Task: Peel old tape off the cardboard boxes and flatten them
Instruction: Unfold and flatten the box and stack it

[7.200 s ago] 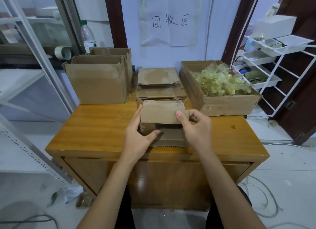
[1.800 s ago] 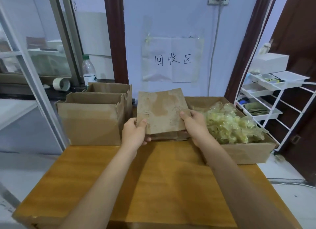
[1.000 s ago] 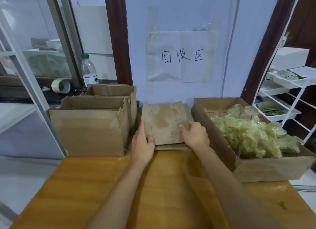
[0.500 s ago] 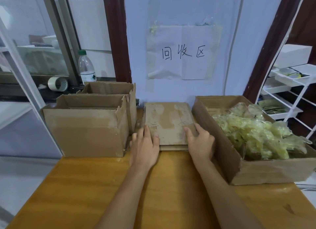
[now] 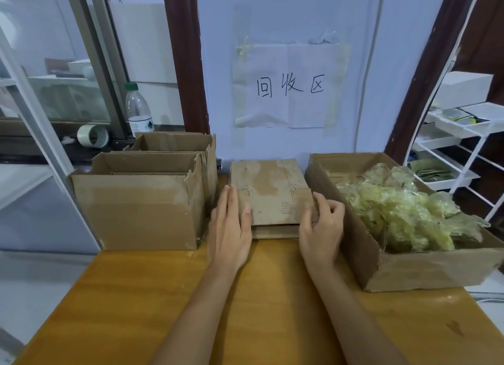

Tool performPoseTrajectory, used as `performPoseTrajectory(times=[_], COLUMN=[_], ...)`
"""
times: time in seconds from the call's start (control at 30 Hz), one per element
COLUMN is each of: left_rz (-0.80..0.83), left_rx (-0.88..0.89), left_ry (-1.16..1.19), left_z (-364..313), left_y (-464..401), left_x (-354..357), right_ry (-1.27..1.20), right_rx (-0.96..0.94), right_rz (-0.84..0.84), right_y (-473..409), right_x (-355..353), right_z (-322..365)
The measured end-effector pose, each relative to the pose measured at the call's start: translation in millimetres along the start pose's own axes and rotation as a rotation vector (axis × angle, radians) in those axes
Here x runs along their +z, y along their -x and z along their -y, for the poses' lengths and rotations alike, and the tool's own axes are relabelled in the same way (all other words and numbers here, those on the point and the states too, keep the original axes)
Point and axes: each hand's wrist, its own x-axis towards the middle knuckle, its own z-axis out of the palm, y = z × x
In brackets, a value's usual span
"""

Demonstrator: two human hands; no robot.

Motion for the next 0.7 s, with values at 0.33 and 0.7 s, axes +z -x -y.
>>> performPoseTrajectory(times=[0.33,0.7], left_rz=[-0.092,-0.216], left_rx=[0.270,0.384], left_ry=[-0.156,-0.287], left_z=[-8.0,11.9], left_y=[24.6,53.6], left_x=[-15.4,-127.6], right_ry=[0.083,0.028], right_rx=[-0.011,-0.261], right_rz=[0.155,0.574], right_y=[24.3,64.8], right_x=[-28.2,-16.1], right_z=[11.0,92.4])
